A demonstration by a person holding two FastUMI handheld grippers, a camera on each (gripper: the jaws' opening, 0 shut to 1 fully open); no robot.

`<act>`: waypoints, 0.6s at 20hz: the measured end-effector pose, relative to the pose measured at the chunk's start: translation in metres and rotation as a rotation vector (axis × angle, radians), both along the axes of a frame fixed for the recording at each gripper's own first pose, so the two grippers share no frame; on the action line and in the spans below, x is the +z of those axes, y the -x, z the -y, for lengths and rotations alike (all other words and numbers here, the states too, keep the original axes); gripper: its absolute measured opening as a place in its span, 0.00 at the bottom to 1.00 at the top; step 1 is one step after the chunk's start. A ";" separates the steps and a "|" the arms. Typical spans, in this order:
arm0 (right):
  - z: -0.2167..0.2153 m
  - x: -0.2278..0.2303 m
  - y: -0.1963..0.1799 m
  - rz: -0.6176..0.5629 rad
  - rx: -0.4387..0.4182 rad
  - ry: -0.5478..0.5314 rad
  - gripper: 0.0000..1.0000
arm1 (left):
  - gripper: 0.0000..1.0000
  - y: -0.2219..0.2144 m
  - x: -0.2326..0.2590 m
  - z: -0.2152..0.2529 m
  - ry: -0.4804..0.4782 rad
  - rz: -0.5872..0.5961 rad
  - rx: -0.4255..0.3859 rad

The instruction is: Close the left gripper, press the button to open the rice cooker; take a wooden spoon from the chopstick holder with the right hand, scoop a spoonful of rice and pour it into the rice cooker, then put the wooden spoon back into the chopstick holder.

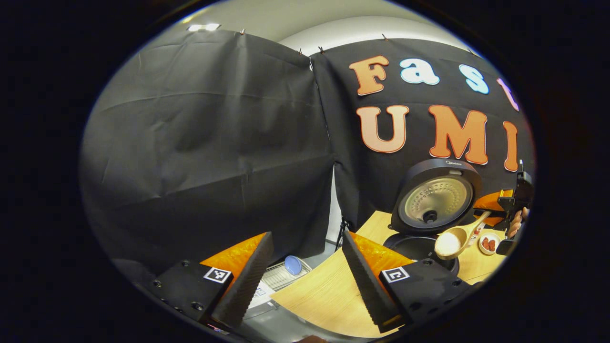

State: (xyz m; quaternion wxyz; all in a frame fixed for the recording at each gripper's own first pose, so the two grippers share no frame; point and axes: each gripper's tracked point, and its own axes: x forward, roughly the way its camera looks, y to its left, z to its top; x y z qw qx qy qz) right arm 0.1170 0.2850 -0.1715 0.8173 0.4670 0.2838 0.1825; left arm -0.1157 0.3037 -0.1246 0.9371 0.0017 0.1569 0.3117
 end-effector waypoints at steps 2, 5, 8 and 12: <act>-0.006 0.004 0.002 0.045 0.013 0.064 0.16 | 0.99 0.001 -0.003 0.000 0.006 -0.005 0.001; -0.016 0.017 0.002 0.143 0.028 0.177 0.16 | 1.00 0.003 -0.007 0.001 0.015 -0.011 0.000; -0.017 0.037 0.008 0.251 0.021 0.280 0.16 | 0.99 0.005 -0.012 0.003 0.003 -0.023 -0.002; -0.027 0.051 0.007 0.329 0.039 0.333 0.16 | 0.99 0.006 -0.016 0.007 0.006 -0.034 -0.018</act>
